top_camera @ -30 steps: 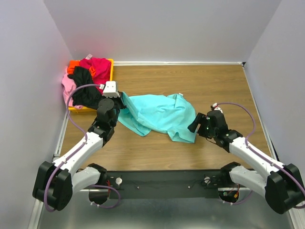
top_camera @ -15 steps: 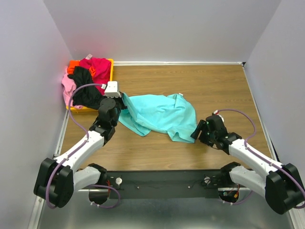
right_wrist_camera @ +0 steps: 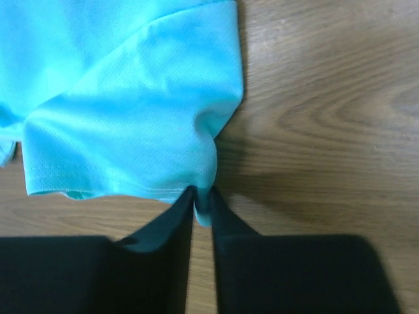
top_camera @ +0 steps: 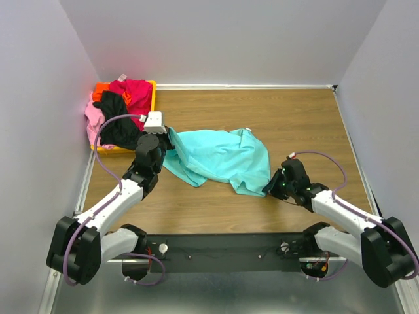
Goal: Fold and stack the t-shirts
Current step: Flatten the tshirt out
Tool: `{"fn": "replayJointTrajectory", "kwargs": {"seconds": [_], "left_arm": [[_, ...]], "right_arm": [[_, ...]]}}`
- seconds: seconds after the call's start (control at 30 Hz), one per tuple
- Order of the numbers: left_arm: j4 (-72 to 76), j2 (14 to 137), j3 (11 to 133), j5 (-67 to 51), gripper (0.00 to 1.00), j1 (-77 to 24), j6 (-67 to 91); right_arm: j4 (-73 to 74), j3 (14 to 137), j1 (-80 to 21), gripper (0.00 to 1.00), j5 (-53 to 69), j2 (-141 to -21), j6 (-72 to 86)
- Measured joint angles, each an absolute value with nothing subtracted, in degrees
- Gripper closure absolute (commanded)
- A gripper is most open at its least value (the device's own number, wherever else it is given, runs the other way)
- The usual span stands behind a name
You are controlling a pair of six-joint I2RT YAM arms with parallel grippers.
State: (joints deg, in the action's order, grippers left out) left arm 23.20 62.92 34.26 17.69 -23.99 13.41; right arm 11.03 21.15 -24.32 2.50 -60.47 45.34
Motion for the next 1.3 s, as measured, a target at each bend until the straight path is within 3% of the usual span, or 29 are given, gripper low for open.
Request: {"fn": "replayJointTrajectory", "kwargs": {"seconds": [0.07,0.3,0.77,1.03,1.3], "left_arm": [[23.22,62.92,34.26,17.69,1.0,-23.99,13.39],[23.55,62.92,34.28,17.96,1.0,-23.99,13.1],[24.64,68.9,49.08,19.73,1.0,-22.41,7.11],[24.58,60.16,53.32,17.89,1.0,-19.31,0.4],[22.98,49.08,62.78,4.93,1.0,-19.31,-3.42]], "right_arm": [[10.63,21.15,-24.32,0.99,3.11,-60.23,44.75],[10.79,25.58,-24.32,1.0,1.37,-58.7,42.96],[7.94,58.81,-19.49,1.0,-16.53,-65.91,29.15],[6.44,85.47,-16.6,0.99,-18.96,-70.26,18.35],[6.15,96.2,-16.6,0.99,-17.37,-67.35,12.99]]}}
